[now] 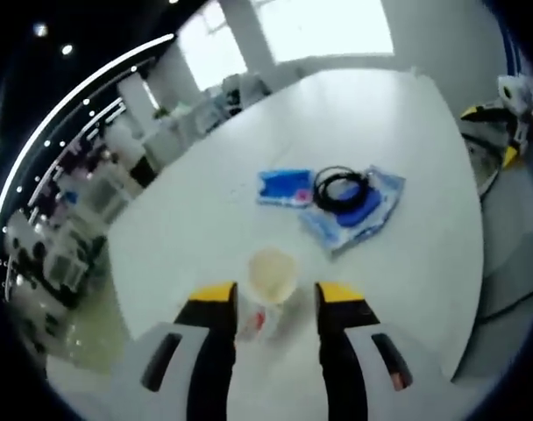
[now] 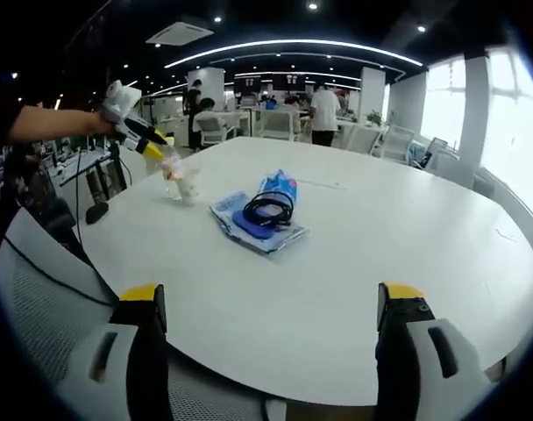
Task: Arrange the tabletop items into an orderly group along one side of the table until the central work area is clear of visible clutter.
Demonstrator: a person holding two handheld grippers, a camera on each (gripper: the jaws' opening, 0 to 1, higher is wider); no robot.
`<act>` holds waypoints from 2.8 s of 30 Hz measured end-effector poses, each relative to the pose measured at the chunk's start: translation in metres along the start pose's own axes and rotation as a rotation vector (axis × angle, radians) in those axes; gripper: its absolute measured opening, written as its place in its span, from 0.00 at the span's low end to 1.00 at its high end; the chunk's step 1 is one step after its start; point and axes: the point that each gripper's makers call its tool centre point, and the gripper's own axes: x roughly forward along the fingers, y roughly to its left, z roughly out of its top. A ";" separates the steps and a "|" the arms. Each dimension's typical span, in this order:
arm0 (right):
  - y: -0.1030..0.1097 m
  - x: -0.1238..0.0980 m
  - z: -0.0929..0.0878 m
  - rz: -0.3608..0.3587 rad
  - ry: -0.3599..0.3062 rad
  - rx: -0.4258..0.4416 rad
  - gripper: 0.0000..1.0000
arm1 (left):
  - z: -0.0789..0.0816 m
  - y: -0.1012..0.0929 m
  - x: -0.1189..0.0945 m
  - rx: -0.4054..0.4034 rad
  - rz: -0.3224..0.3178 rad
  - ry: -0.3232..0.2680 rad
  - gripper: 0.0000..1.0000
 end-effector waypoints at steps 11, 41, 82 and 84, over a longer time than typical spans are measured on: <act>0.003 -0.001 0.002 0.012 -0.017 0.002 1.00 | 0.000 -0.020 -0.026 -0.080 0.028 -0.072 0.43; 0.013 0.001 0.005 0.052 -0.025 -0.033 1.00 | -0.008 -0.109 -0.073 -0.253 0.042 -0.204 0.73; 0.012 0.002 -0.003 0.041 0.011 -0.091 0.97 | -0.021 -0.171 -0.088 -0.245 0.136 -0.302 1.00; 0.012 0.002 -0.003 0.041 0.012 -0.094 0.97 | -0.023 -0.175 -0.086 -0.230 0.128 -0.287 1.00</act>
